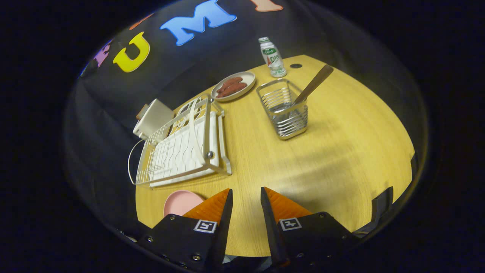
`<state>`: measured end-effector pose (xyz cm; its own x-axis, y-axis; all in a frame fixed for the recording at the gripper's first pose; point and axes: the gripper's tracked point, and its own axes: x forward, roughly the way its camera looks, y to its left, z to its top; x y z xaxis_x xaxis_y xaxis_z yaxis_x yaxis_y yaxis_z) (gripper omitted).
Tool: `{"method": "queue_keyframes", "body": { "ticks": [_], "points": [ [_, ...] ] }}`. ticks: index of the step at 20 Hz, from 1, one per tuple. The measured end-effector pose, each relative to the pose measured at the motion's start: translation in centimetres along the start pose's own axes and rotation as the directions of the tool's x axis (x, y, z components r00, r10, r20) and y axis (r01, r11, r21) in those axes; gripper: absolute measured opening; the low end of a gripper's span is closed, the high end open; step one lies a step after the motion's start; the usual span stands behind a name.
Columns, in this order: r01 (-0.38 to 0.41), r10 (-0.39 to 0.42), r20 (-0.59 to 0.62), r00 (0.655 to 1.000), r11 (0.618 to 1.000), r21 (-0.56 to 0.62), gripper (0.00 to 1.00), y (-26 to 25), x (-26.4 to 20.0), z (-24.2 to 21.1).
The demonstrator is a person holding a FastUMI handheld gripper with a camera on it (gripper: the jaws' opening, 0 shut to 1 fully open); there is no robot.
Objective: Take the plate from the dish rack, then take the spoon from the basket and place it into the plate.
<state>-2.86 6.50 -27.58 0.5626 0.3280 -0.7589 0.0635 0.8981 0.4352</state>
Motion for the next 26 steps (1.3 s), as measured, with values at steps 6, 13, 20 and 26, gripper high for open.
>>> {"method": "queue_keyframes", "body": {
  "ticks": [6, 13, 20, 26],
  "points": [
    [0.127, -0.163, 0.234, 0.959, 0.979, 0.162, 0.46, -4.0, -1.8, 7.6],
    [0.145, -0.282, 0.290, 0.914, 0.897, 0.417, 0.46, -6.2, -0.4, 11.5],
    [0.161, -0.318, 0.298, 0.900, 0.878, 0.450, 0.43, -7.2, 1.5, 13.0],
    [0.173, -0.308, 0.273, 0.911, 0.889, 0.424, 0.17, -7.6, 2.9, 13.2]
  ]
}}
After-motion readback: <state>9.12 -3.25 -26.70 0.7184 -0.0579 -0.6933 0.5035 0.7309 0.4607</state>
